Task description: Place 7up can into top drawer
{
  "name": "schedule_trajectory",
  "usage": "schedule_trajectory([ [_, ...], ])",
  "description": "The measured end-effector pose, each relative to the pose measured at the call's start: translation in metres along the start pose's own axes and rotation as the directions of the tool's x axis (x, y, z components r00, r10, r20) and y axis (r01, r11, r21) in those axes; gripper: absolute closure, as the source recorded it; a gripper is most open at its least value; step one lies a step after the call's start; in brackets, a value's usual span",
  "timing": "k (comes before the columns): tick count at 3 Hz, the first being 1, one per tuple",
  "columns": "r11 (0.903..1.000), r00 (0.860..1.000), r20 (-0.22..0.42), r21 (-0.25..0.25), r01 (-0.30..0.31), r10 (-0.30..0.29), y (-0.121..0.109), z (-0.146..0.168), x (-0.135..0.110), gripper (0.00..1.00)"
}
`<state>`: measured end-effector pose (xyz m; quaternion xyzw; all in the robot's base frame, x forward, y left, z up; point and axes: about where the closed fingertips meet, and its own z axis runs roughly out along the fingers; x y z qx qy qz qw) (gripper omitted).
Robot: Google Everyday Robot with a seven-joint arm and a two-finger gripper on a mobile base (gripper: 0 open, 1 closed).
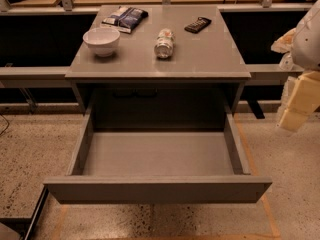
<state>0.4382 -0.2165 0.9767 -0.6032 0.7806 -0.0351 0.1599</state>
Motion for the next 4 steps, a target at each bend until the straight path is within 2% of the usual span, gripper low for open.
schedule_trajectory([
  [1,1.0,1.0,0.0,0.0,0.0,0.0,0.0,0.0,0.0,0.0],
  [2,0.9999,0.997,0.071,0.016,-0.005,0.004,-0.013,0.004,-0.015,0.0],
  [3,0.9996,0.982,0.189,0.022,0.019,-0.023,-0.039,0.022,-0.055,0.0],
  [4,0.9986,0.955,0.296,0.05,0.017,-0.031,-0.075,0.042,-0.101,0.0],
])
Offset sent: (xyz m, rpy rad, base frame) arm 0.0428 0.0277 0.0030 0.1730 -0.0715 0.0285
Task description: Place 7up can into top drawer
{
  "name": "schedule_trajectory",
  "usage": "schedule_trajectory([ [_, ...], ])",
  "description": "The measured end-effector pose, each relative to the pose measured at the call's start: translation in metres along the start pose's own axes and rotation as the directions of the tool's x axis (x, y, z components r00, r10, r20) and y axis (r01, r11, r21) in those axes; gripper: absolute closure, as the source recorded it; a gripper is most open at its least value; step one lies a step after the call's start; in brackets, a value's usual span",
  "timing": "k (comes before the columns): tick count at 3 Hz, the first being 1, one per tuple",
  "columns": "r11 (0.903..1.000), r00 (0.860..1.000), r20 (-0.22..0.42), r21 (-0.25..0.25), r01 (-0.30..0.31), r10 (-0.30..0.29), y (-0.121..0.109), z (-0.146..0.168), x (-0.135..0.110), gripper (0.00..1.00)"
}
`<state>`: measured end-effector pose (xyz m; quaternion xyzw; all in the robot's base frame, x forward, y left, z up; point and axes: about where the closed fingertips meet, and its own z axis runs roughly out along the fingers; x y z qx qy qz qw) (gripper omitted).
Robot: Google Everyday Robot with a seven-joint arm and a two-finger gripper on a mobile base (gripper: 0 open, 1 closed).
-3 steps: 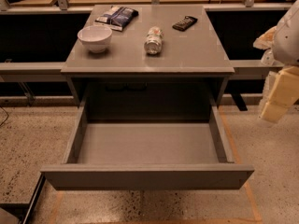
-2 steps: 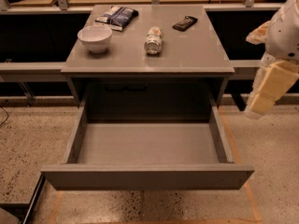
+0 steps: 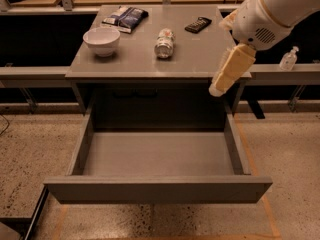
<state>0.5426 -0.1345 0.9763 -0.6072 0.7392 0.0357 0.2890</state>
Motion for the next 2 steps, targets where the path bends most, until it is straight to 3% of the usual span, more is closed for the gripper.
schedule_trajectory([
  [2,0.9998,1.0,0.023,0.004,-0.019,0.019,-0.0027,0.007,-0.002,0.0],
])
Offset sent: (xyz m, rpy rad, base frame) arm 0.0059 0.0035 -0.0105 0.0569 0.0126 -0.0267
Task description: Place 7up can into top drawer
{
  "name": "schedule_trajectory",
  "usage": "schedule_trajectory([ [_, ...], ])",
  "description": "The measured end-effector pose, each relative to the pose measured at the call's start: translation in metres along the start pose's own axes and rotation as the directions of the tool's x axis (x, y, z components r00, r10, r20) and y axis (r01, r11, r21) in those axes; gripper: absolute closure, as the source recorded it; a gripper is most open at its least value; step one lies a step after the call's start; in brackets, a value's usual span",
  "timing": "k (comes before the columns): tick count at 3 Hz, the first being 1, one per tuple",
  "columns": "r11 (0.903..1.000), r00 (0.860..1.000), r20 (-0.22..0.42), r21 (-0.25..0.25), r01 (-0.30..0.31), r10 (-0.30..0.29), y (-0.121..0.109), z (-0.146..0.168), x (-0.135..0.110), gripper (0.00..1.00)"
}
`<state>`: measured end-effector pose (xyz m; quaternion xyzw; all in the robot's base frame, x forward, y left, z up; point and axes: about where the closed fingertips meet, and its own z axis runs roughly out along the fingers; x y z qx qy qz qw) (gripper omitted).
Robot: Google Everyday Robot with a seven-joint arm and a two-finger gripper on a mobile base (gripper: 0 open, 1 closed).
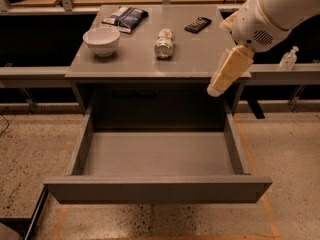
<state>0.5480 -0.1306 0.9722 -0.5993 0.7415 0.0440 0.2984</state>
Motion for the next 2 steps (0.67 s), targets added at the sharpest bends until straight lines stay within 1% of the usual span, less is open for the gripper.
schedule_trajectory([
  [1,0.9962,0.994,0.069,-0.002,-0.087,0.087,-0.001,0.029,-0.003,0.0],
  [2,0.9883,0.977,0.161,0.046,-0.146,0.136,-0.03,0.074,-0.026,0.0],
])
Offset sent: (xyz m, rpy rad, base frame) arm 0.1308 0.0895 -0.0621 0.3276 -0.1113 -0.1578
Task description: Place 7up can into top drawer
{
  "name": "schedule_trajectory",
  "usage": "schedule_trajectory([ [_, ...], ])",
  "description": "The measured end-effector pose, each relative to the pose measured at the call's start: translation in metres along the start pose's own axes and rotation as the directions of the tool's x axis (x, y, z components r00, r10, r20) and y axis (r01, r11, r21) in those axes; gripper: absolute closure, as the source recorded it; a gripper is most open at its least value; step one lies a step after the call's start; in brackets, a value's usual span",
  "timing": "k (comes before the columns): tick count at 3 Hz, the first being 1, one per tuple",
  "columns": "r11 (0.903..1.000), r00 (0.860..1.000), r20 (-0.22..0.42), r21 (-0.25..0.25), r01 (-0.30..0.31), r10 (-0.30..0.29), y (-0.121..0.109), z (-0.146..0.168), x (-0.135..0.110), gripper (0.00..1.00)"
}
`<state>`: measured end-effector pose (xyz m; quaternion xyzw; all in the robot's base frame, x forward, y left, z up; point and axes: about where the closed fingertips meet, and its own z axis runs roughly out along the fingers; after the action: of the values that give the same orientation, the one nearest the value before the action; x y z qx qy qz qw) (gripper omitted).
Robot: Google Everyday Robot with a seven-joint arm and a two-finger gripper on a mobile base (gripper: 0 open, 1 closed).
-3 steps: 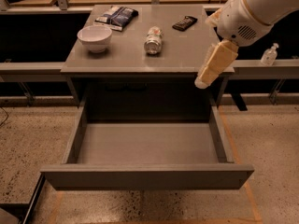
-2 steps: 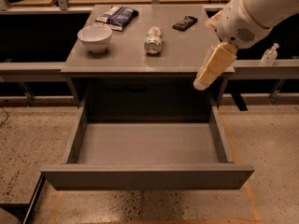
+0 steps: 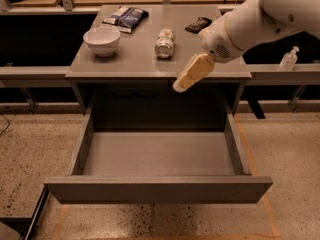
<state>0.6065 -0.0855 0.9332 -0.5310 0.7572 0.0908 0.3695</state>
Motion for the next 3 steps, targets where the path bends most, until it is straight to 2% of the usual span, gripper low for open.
schedule_trajectory([
  [2,0.9947,0.992,0.118,0.08,-0.065,0.055,-0.067,0.077,-0.026,0.0],
  [3,0.9933,0.989,0.129,0.087,-0.077,0.066,-0.073,0.083,-0.027,0.0],
])
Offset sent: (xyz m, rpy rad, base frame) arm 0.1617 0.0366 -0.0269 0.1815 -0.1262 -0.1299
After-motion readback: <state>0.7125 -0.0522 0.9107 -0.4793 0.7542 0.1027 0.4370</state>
